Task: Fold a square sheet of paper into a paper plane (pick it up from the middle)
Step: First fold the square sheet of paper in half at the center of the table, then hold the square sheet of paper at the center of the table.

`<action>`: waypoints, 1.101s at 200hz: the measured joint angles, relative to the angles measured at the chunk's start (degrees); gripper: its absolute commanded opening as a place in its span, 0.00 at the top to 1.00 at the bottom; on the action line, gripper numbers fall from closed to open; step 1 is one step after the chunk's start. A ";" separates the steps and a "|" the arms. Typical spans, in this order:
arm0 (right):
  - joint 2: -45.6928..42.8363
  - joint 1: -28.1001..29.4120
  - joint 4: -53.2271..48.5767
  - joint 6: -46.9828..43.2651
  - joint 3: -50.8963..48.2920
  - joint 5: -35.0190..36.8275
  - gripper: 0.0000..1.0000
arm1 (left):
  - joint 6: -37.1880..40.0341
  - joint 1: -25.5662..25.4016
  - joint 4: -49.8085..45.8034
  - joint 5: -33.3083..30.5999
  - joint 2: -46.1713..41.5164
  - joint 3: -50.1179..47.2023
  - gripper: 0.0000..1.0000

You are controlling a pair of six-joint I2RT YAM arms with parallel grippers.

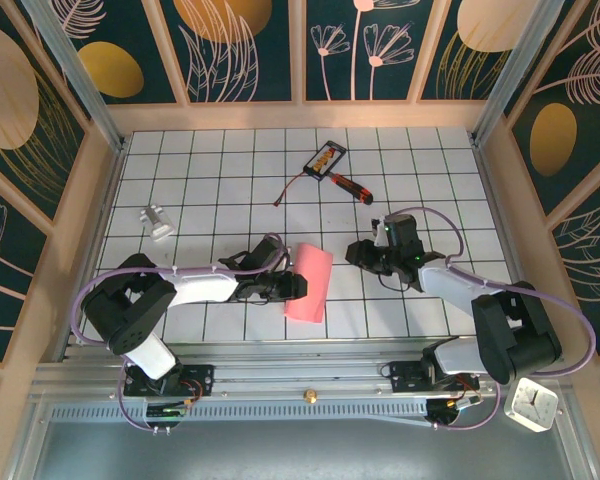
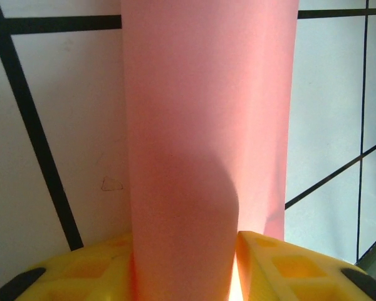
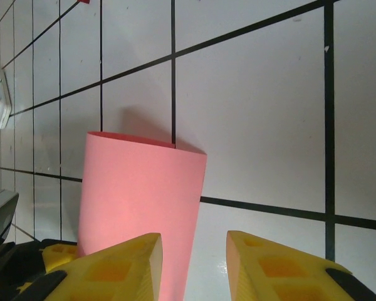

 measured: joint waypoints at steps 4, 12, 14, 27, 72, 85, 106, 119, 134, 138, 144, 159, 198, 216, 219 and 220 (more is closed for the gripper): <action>0.00 0.00 -0.07 -0.02 0.00 -0.04 0.67 | 0.00 -0.04 -0.02 0.00 0.00 0.02 0.56; 0.00 0.00 -0.22 -0.02 0.00 -0.07 0.67 | 0.15 -0.07 -0.04 -0.02 0.00 0.04 0.56; 0.00 0.00 -0.24 0.00 0.00 -0.07 0.67 | 0.15 -0.07 -0.04 -0.02 0.00 0.04 0.57; 0.07 0.00 -0.26 0.00 0.02 -0.07 0.67 | 0.15 -0.04 -0.11 -0.13 0.00 0.04 0.62; 2.43 1.22 -0.11 0.04 0.50 -1.01 0.68 | -1.20 -0.04 0.31 -0.57 -0.02 -0.35 0.73; 2.78 2.21 -0.04 0.17 0.50 -1.09 0.68 | -1.90 -0.04 1.16 -0.37 -0.04 -0.83 0.75; 3.02 3.54 0.07 0.20 0.50 -1.11 0.68 | -3.13 -0.04 2.10 -0.13 -0.04 -1.49 0.78; 3.17 4.09 0.24 0.22 0.50 -1.14 0.68 | -3.48 -0.04 2.38 -0.17 -0.04 -1.77 0.79; 3.48 4.55 0.48 0.22 0.63 -1.22 0.68 | -3.98 -0.04 2.75 -0.20 -0.07 -2.21 0.81; 3.61 4.59 0.48 0.22 0.72 -1.29 0.68 | -4.02 -0.04 2.86 -0.22 -0.07 -2.27 0.81; 3.82 4.68 0.50 0.22 0.92 -1.31 0.68 | -4.22 -0.04 3.10 -0.24 -0.07 -2.38 0.82; 4.33 4.90 0.90 0.28 1.36 -1.33 0.68 | -4.63 -0.04 3.65 -0.48 -0.11 -2.78 0.83; 5.86 6.67 2.86 1.73 1.84 -1.27 0.69 | -5.70 -0.04 5.77 -0.83 -0.61 -4.24 0.85; 8.09 8.13 3.69 1.97 2.80 -0.85 0.69 | -6.16 -0.04 6.93 -0.81 -0.68 -4.85 0.84; 8.46 8.33 3.82 2.05 3.02 -0.79 0.69 | -6.16 -0.04 7.08 -0.81 -0.68 -4.94 0.84; 8.57 8.37 3.85 2.08 3.06 -0.79 0.69 | -6.19 -0.04 7.13 -0.81 -0.68 -4.96 0.84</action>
